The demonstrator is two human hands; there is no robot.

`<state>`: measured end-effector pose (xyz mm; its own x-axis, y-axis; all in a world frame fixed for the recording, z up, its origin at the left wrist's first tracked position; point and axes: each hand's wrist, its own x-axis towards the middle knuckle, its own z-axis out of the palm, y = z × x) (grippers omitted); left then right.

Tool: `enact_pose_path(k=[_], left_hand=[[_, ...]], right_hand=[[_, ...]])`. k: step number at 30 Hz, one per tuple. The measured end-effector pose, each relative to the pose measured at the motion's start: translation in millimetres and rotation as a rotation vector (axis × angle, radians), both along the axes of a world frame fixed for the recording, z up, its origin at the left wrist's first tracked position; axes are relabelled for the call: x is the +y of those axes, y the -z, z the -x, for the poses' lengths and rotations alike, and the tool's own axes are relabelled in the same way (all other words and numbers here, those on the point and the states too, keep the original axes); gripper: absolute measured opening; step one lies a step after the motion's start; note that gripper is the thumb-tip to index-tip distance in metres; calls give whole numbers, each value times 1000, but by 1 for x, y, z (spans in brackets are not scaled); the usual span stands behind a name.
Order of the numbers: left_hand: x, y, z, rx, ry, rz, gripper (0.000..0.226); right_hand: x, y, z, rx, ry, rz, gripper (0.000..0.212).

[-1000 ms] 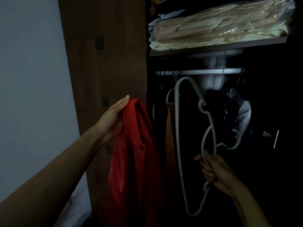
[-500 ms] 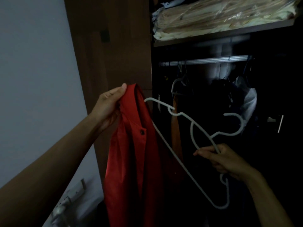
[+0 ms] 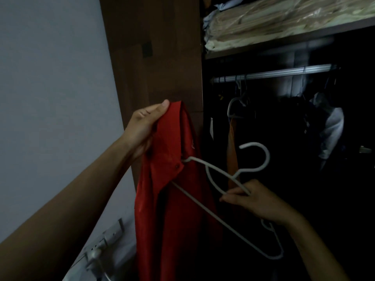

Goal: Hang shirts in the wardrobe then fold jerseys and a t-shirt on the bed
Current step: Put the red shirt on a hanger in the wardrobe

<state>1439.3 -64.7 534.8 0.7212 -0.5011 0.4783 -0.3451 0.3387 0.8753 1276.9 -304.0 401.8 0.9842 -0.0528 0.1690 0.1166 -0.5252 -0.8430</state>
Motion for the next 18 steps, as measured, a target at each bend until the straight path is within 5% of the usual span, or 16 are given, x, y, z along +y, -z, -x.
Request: enact_pose_path(k=[5, 18], left_hand=[[-5, -3, 26, 3, 1, 88, 25], [31, -56, 33, -36, -85, 157, 27]], right_hand=[[31, -2, -16, -22, -2, 149, 18], [27, -21, 48, -163, 332, 3, 12]])
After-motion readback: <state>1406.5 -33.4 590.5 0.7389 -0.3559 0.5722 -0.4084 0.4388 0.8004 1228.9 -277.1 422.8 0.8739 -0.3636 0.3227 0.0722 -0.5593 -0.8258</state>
